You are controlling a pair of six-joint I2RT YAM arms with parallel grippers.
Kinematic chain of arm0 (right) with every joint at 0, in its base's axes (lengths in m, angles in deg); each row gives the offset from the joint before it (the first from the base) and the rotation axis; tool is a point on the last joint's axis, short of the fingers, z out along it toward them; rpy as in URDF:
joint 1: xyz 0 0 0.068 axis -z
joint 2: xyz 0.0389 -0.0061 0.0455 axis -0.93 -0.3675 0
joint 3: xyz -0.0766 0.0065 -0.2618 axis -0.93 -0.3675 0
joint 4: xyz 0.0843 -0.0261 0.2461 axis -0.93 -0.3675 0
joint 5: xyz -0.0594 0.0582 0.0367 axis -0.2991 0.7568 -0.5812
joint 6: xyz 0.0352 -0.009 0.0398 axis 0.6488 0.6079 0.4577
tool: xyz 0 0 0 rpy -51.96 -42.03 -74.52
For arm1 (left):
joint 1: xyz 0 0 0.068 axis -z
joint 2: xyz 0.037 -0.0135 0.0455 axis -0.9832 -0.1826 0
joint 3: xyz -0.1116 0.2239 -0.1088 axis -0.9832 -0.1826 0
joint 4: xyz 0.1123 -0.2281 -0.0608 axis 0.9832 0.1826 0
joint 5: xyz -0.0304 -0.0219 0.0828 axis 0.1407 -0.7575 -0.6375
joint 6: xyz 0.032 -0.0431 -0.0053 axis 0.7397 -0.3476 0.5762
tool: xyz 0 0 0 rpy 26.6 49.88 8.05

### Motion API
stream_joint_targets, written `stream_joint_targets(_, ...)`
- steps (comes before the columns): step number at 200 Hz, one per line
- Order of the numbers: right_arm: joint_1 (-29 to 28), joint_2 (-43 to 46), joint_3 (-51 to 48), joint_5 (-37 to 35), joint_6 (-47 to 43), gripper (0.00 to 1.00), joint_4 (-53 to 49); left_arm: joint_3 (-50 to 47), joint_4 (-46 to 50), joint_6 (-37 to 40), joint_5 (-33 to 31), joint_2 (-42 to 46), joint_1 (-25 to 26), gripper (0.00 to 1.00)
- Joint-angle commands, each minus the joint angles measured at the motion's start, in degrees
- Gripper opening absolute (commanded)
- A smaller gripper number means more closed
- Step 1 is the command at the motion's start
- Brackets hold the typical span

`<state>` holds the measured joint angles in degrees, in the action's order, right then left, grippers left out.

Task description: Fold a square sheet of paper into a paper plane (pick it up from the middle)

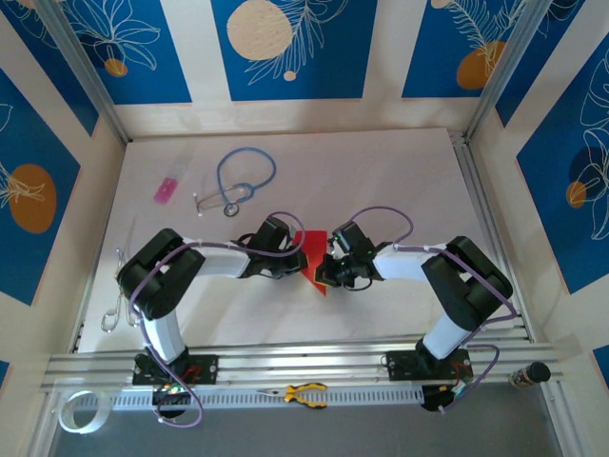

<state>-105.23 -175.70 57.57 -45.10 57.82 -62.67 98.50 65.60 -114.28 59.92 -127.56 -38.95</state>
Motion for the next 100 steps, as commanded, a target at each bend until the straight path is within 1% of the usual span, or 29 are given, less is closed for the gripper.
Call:
stream_joint_targets(1, -0.56, -2.3, -2.24, -2.57, -0.67, 0.01, -5.63, -2.54, 0.07, 3.19, -1.9, -1.1, -2.94, 0.0)
stream_joint_targets(32, -0.56, -2.29, -2.21, -2.75, -1.41, 0.0, -6.43, -1.53, 0.16, 5.8, 0.5, -2.15, -6.78, 0.0)
stream_joint_targets(67, -0.47, -2.09, -2.04, -3.03, -2.05, 0.0, -7.23, -0.82, 1.66, 7.25, 0.49, -2.26, -10.43, 0.0)
stream_joint_targets(100, 0.04, -1.79, -1.84, -2.91, -2.91, 0.0, -7.62, 0.82, 2.1, 6.46, 1.23, -0.15, -11.09, 0.0)
